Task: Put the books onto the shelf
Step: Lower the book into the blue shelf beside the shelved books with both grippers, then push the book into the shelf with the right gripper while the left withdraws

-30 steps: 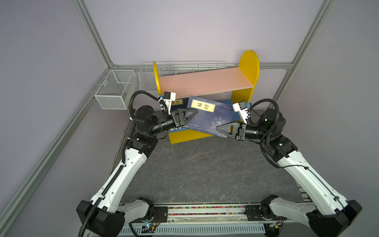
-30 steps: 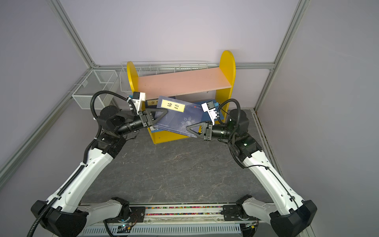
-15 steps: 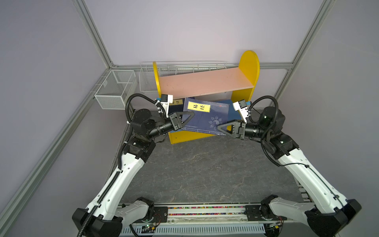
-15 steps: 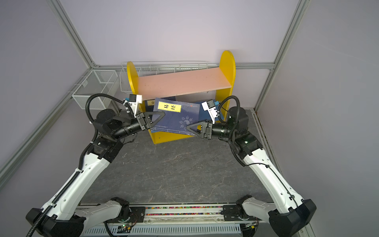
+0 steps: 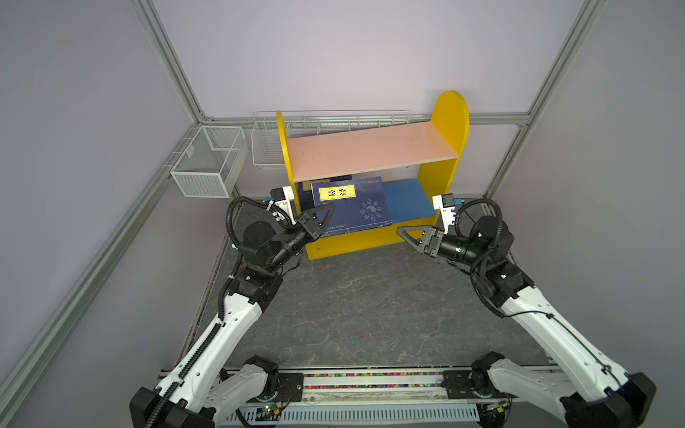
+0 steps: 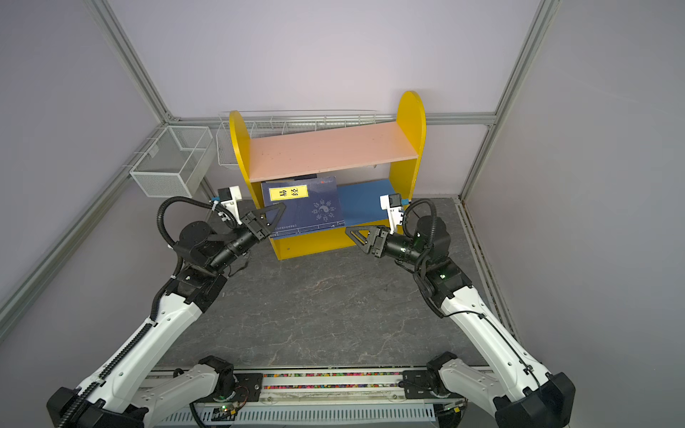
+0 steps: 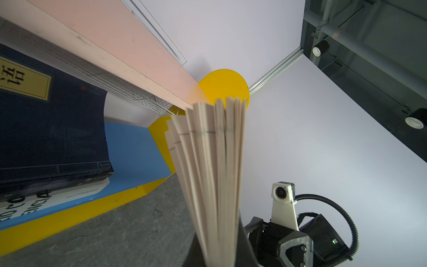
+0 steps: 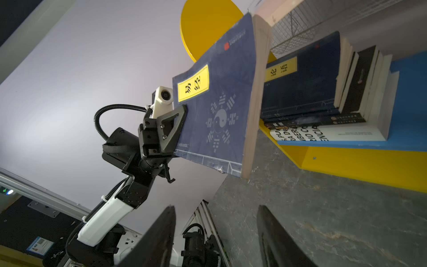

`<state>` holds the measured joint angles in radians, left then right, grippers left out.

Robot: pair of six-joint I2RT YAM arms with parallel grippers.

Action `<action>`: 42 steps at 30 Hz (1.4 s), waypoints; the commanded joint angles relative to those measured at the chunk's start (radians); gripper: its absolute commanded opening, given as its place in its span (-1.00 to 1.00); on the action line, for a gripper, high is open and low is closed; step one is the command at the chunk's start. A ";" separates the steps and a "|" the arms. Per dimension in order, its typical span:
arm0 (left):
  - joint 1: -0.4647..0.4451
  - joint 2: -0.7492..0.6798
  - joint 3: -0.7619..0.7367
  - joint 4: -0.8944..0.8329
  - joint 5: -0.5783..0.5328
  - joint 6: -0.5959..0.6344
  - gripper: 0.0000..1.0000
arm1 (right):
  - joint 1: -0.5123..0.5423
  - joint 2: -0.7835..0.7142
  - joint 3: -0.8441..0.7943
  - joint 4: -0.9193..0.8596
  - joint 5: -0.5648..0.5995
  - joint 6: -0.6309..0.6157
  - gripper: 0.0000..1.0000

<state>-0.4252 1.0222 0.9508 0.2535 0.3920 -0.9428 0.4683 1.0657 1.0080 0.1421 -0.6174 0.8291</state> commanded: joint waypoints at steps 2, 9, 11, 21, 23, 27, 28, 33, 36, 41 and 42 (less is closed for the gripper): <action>0.005 -0.024 -0.028 0.176 -0.043 -0.064 -1.00 | 0.012 0.051 0.003 0.099 0.017 0.055 0.31; 0.003 0.008 -0.032 0.219 -0.014 -0.100 -1.00 | 0.017 0.097 0.016 0.135 0.044 0.086 0.35; 0.003 0.016 -0.031 0.231 -0.007 -0.106 -1.00 | 0.017 0.102 0.023 0.155 0.042 0.094 0.37; 0.003 0.062 -0.034 0.290 0.028 -0.132 -1.00 | 0.024 0.134 0.016 0.298 0.048 0.174 0.36; 0.002 0.067 -0.035 0.303 0.036 -0.167 -1.00 | 0.024 0.150 0.007 0.341 0.051 0.198 0.35; 0.000 0.065 -0.044 0.307 0.033 -0.165 -1.00 | 0.026 0.192 0.009 0.412 0.035 0.237 0.08; 0.000 0.063 -0.047 0.303 0.031 -0.162 -1.00 | 0.027 0.201 0.008 0.416 0.038 0.239 -0.02; -0.003 0.050 -0.069 0.289 0.028 -0.155 -1.00 | 0.029 0.234 0.000 0.449 0.063 0.255 -0.37; -0.008 0.047 -0.073 0.272 0.027 -0.149 -1.00 | 0.029 0.243 0.000 0.465 0.072 0.265 -0.65; -0.011 0.049 -0.081 0.241 0.004 -0.096 -1.00 | 0.028 0.257 -0.021 0.488 0.087 0.288 -0.87; -0.011 0.050 -0.073 0.224 0.002 -0.081 -1.00 | 0.028 0.260 -0.029 0.489 0.092 0.294 -0.87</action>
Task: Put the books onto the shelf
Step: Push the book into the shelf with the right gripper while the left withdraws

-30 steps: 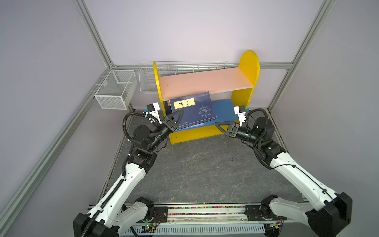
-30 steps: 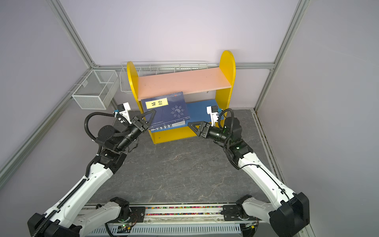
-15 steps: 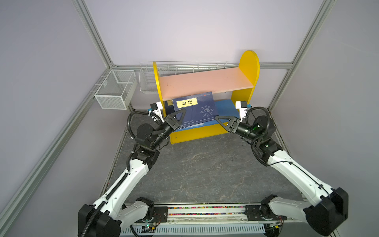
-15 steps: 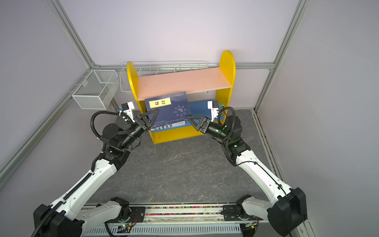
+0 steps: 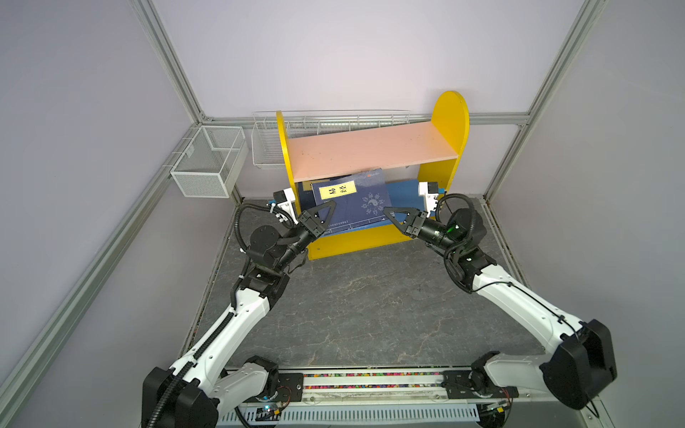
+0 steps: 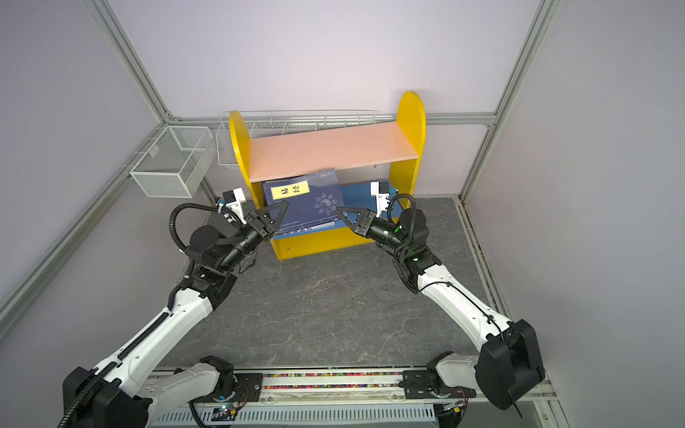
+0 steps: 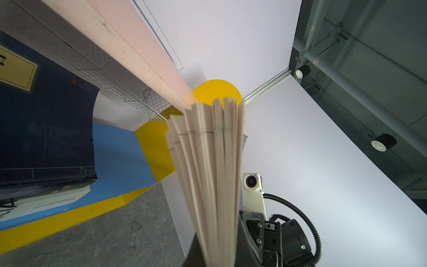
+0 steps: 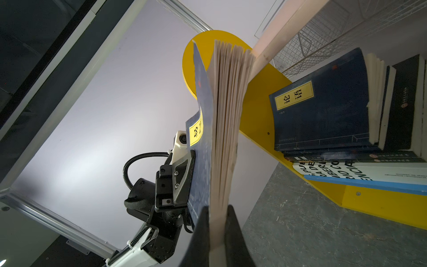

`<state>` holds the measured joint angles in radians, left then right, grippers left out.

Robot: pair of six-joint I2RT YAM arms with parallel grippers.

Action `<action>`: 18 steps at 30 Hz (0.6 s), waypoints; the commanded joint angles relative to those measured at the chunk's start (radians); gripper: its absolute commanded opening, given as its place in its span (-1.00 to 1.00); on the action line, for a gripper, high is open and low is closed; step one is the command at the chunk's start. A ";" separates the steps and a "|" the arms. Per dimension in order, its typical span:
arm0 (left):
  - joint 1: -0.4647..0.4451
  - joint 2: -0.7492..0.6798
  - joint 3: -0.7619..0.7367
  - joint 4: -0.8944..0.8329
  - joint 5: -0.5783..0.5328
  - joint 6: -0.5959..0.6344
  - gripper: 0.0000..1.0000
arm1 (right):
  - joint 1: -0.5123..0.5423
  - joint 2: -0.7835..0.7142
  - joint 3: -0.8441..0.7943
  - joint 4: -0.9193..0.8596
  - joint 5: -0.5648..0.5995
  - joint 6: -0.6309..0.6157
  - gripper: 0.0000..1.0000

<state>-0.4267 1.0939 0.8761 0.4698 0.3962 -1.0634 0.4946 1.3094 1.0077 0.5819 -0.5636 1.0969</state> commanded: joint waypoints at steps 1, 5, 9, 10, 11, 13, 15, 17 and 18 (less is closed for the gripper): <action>-0.009 -0.020 0.016 -0.020 -0.002 0.058 -1.00 | 0.002 0.017 -0.035 0.045 0.045 0.029 -0.86; -0.008 -0.049 0.113 -0.318 -0.095 0.271 0.13 | 0.002 0.031 -0.055 0.003 0.065 0.009 -0.87; 0.003 -0.135 0.168 -0.606 -0.302 0.450 0.71 | -0.001 0.088 -0.064 0.054 0.041 0.030 -0.87; 0.010 -0.157 0.171 -0.638 -0.321 0.473 0.78 | -0.003 0.107 -0.063 0.082 0.037 0.044 -0.86; 0.017 -0.180 0.176 -0.673 -0.347 0.499 0.85 | -0.005 0.128 -0.059 0.109 0.031 0.065 -0.87; 0.028 -0.214 0.186 -0.749 -0.414 0.536 0.92 | -0.008 0.175 -0.046 0.197 0.010 0.116 -0.87; 0.034 -0.240 0.185 -0.826 -0.489 0.560 0.95 | -0.011 0.238 -0.029 0.301 -0.001 0.179 -0.86; 0.042 -0.267 0.164 -0.865 -0.538 0.560 0.95 | -0.012 0.297 -0.006 0.386 -0.009 0.229 -0.86; 0.046 -0.280 0.146 -0.871 -0.547 0.560 0.96 | -0.012 0.327 0.005 0.426 -0.009 0.252 -0.86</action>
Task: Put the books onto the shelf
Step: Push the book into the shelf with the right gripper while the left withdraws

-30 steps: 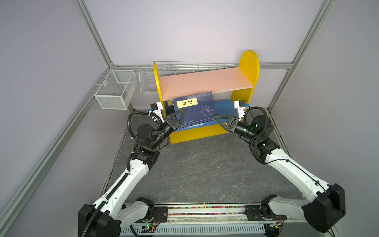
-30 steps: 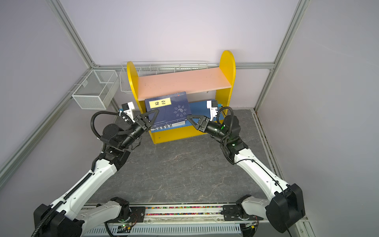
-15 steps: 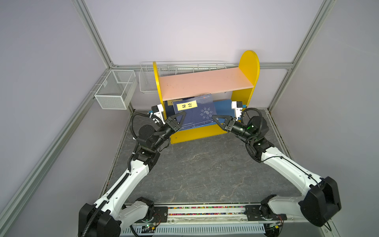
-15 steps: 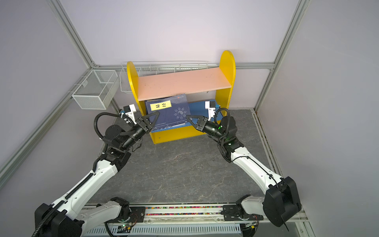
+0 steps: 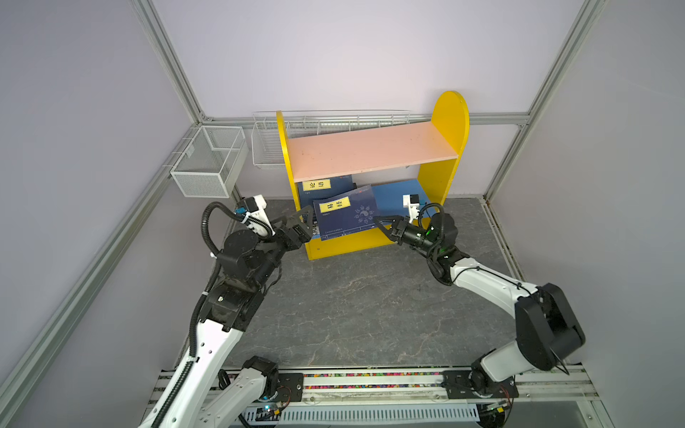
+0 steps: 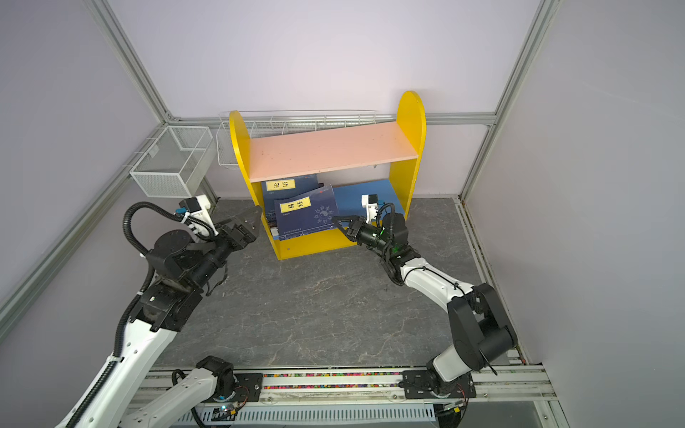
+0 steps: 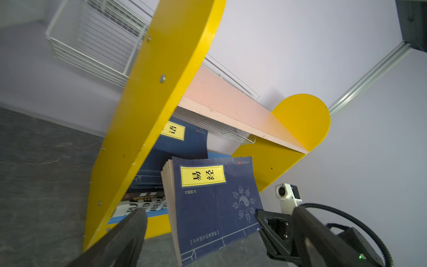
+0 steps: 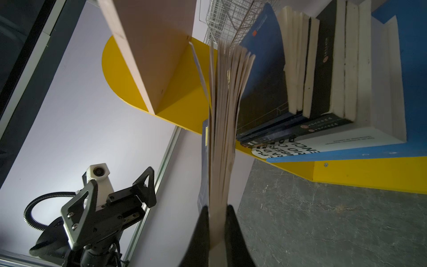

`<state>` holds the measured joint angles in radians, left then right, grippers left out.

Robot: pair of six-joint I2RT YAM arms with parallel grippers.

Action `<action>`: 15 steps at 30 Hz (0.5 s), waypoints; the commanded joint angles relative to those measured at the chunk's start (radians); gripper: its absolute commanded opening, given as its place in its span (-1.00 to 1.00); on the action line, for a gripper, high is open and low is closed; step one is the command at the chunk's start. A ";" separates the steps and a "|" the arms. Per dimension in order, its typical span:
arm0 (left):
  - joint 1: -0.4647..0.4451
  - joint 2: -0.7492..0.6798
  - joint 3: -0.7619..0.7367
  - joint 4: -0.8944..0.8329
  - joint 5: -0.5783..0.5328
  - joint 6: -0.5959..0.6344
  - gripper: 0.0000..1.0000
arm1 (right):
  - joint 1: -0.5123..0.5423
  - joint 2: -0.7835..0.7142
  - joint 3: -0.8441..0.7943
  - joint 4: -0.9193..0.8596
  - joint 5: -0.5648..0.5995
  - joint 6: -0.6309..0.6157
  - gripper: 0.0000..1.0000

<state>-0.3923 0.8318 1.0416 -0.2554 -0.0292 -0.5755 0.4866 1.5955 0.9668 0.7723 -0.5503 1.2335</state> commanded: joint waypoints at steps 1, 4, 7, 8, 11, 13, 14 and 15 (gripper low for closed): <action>0.017 -0.030 -0.034 -0.146 -0.124 0.070 0.97 | -0.004 0.066 0.056 0.268 -0.025 0.135 -0.86; 0.037 -0.048 -0.066 -0.148 -0.130 0.064 0.99 | -0.005 0.125 0.089 0.311 -0.030 0.155 -0.86; 0.057 -0.044 -0.085 -0.142 -0.118 0.049 0.99 | -0.006 0.147 0.115 0.286 -0.026 0.132 -0.86; 0.064 -0.040 -0.093 -0.136 -0.113 0.045 0.99 | -0.007 0.154 0.127 0.282 -0.032 0.129 -0.86; 0.078 -0.028 -0.107 -0.112 -0.104 0.037 0.99 | -0.010 0.163 0.166 0.261 -0.039 0.119 -0.86; 0.086 -0.017 -0.107 -0.101 -0.100 0.033 0.99 | -0.010 0.174 0.200 0.213 -0.036 0.090 -0.86; 0.088 -0.012 -0.108 -0.093 -0.096 0.029 0.99 | -0.010 0.184 0.219 0.190 -0.032 0.074 -0.86; 0.093 -0.008 -0.109 -0.086 -0.094 0.028 0.99 | -0.010 0.197 0.238 0.169 -0.025 0.060 -0.86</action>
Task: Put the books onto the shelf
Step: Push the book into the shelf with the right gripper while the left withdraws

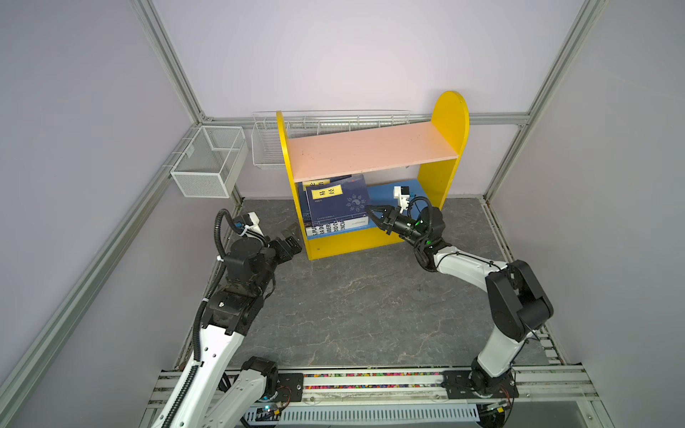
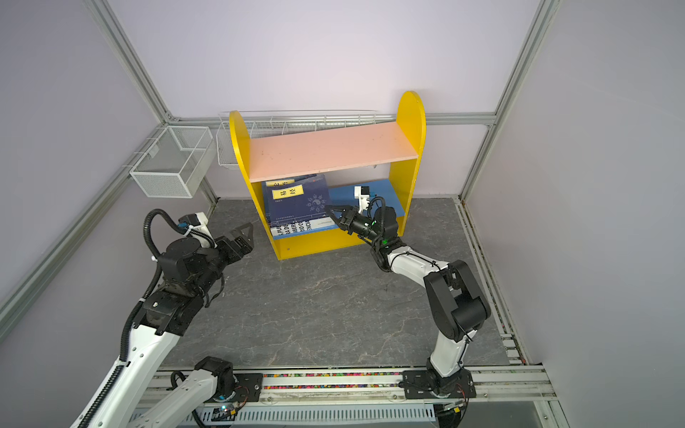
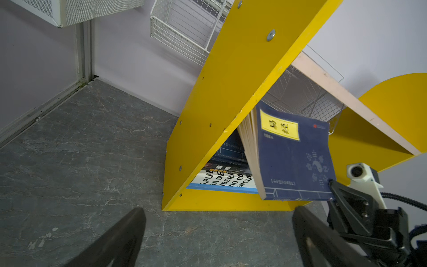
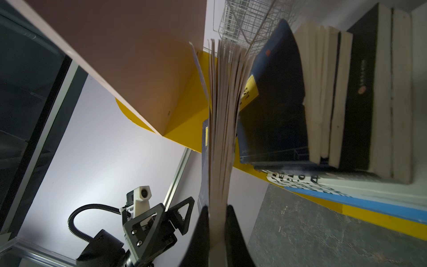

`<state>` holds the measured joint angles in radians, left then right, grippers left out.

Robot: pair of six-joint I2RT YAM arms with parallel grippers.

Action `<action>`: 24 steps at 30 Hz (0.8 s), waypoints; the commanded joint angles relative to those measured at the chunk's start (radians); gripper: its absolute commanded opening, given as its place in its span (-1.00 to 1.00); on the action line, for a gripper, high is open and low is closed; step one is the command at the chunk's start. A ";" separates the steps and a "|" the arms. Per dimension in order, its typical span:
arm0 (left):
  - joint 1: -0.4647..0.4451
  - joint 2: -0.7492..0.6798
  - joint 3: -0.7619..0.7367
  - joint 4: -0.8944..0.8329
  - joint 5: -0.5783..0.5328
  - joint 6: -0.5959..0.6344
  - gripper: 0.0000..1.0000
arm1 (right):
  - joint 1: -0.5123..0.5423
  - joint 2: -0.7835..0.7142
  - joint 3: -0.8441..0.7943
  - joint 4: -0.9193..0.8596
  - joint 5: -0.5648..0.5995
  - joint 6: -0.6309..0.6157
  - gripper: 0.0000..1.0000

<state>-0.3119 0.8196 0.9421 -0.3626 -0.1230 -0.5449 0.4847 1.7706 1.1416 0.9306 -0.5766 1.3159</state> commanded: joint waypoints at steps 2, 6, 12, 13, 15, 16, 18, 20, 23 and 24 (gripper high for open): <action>0.017 0.011 -0.010 0.031 -0.003 -0.007 0.99 | -0.008 0.054 0.106 -0.009 0.006 -0.039 -0.86; 0.031 0.020 -0.012 0.041 -0.002 -0.013 0.99 | -0.006 0.140 0.209 -0.042 0.003 -0.057 -0.86; 0.051 0.025 -0.012 0.031 0.000 -0.012 0.99 | 0.006 0.228 0.321 -0.132 0.004 -0.137 -0.86; 0.053 0.023 -0.016 0.030 0.000 -0.013 0.99 | 0.005 0.234 0.322 -0.133 0.011 -0.147 -0.86; 0.055 0.023 -0.023 0.032 -0.003 -0.018 0.99 | 0.004 0.249 0.333 -0.145 0.022 -0.149 -0.86; 0.055 0.024 -0.027 0.034 -0.002 -0.020 0.99 | 0.004 0.255 0.338 -0.150 0.025 -0.147 -0.86; 0.056 0.027 -0.035 0.042 0.005 -0.029 0.99 | 0.005 0.263 0.349 -0.177 0.031 -0.147 -0.86; 0.058 0.033 -0.045 0.051 0.016 -0.038 0.99 | 0.006 0.268 0.363 -0.206 0.035 -0.149 -0.86; 0.060 0.042 -0.057 0.061 0.027 -0.051 0.98 | 0.008 0.276 0.395 -0.265 0.034 -0.151 -0.86; 0.059 0.042 -0.062 0.063 0.028 -0.054 0.98 | 0.007 0.276 0.401 -0.270 0.042 -0.150 -0.86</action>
<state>-0.2592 0.8593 0.8986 -0.3180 -0.1070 -0.5831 0.4870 2.0342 1.5028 0.6800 -0.5632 1.1740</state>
